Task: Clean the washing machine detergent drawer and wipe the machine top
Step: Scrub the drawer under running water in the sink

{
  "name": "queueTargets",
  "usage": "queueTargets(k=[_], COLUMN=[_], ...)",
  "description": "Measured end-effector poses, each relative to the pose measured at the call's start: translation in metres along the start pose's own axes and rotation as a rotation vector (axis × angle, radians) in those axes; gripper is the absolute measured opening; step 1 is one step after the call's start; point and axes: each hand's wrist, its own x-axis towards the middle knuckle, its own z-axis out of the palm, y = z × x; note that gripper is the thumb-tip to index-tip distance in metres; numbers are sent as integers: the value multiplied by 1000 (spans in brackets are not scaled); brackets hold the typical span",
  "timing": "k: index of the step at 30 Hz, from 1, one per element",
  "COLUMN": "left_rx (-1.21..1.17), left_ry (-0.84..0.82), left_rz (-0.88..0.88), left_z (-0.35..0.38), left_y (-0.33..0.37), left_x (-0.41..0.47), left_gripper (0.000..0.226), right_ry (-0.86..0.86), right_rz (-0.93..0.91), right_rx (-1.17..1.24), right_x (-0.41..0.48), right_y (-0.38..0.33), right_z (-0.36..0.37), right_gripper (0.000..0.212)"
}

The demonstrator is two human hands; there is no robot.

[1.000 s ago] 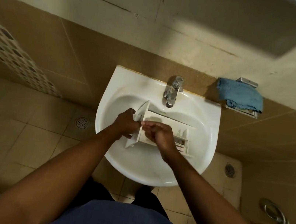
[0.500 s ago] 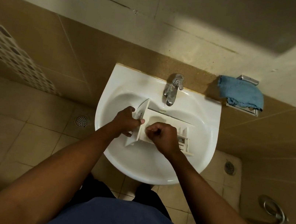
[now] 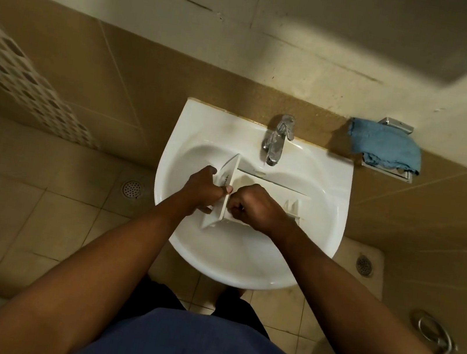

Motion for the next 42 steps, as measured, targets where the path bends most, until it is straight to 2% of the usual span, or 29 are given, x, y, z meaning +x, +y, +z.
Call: queueTargets(k=[7, 9, 11, 12, 14, 17, 19, 22, 24, 26, 30, 33, 35, 38, 40, 42], left_rx=[12, 11, 8, 8, 1, -20, -18, -10, -4, -1, -5, 4, 15, 13, 5, -5], left_ry=[1, -6, -11, -11, -13, -16, -20, -12, -10, -12, -16, -18, -13, -3, -5, -8], left_rz=[2, 5, 10, 13, 13, 3, -3, -10, -16, -22, -19, -14, -6, 2, -1, 0], left_z=[0, 0, 0, -1, -1, -2, -2, 0, 0, 1, 1, 0, -1, -1, 0, 0], left_y=[3, 3, 2, 2, 1, 2, 3, 2, 1, 1, 2, 3, 3, 2, 2, 3], left_x=[-1, -2, -2, -2, -3, -3, -3, -2, -1, 1, 1, 1, 0, 0, 1, 0], left_gripper=[72, 73, 73, 74, 75, 75, 75, 74, 73, 74, 75, 76, 77, 76, 75, 75], right_ry=[-82, -74, -45, 10, 248, 653, 746, 788, 750, 647, 416, 289, 315, 303, 239, 152], right_rz=[-37, 17, 133, 196, 361, 782, 947, 881, 811, 822, 910, 869, 739, 377, 228, 219], right_rx=[-151, -212, -162, -43, 366, 1038, 1455, 1979, 2178, 2132, 1835, 1510, 1178, 677, 594, 550], right_x=[5, 4, -1, -3, -7, 5, 17, 32, 39, 40, 24, 4, -13, -41, -51, -53], right_y=[0, 3, 14, 19, 26, 29, 37, 53, 58, 54, 32, -1, -25, -49, -52, -41], right_z=[-11, -9, -9, -10, -12, -25, -31, -38, -40, -40, -29, -12, 2, 15, 14, 11], right_gripper=[14, 11, 13, 14, 12, 7, 15, 18, 23, 33, 37, 33, 31, 31, 37, 40])
